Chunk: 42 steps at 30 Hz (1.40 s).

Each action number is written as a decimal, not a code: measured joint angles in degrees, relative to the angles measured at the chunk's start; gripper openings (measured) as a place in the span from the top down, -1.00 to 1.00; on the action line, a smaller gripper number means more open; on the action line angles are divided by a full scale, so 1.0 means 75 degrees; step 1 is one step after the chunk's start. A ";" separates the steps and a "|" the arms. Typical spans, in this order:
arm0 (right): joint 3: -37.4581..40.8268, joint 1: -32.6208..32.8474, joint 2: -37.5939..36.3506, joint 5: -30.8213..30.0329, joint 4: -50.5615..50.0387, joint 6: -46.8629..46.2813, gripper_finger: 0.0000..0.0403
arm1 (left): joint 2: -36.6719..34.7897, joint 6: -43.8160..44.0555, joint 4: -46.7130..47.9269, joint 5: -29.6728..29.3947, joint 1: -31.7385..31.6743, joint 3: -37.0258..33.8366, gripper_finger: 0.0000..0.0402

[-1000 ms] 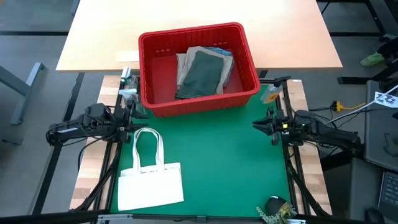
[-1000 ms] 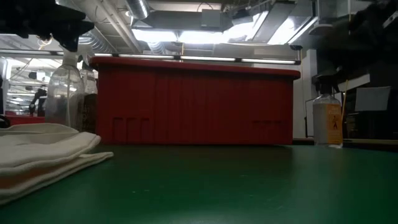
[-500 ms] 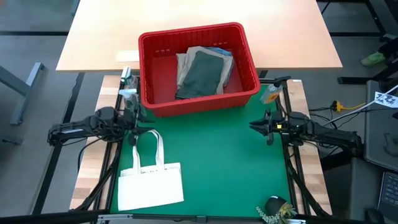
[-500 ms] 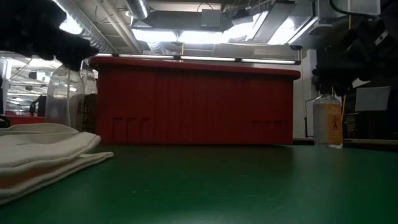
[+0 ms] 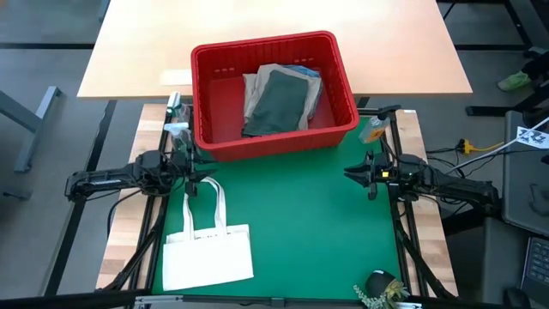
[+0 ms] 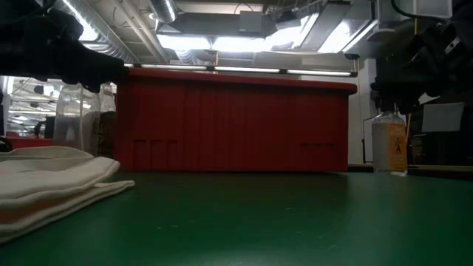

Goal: Fold Laundry from Bin
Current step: Return to Home Position

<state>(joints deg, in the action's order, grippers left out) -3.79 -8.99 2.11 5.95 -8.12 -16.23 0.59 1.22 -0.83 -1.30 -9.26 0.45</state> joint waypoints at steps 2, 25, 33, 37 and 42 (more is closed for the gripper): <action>0.0000 0.0000 0.0000 -0.0002 0.0000 0.0003 0.58 | 0.0001 -0.0048 0.0004 -0.0008 0.0003 0.0000 0.30; 0.0015 0.0009 -0.0268 -0.0038 0.0085 0.0011 0.58 | -0.0051 -0.0044 0.0011 0.0043 0.0281 0.0000 0.30; 0.0015 0.0009 -0.0262 -0.0052 0.0075 0.0009 0.58 | -0.0054 -0.0042 0.0007 0.0046 0.1180 0.0000 0.30; 0.0015 0.0009 -0.0264 -0.0052 0.0078 0.0009 0.58 | -0.0054 -0.0045 0.0005 0.0046 0.1471 0.0000 0.30; 0.0015 0.0006 -0.0263 -0.0051 0.0079 0.0011 0.58 | -0.0054 -0.0045 0.0004 0.0044 0.1510 0.0000 0.30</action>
<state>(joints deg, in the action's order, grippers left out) -3.68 -8.95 0.13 5.57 -7.53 -16.15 0.19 0.89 -0.80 -0.97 2.07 0.45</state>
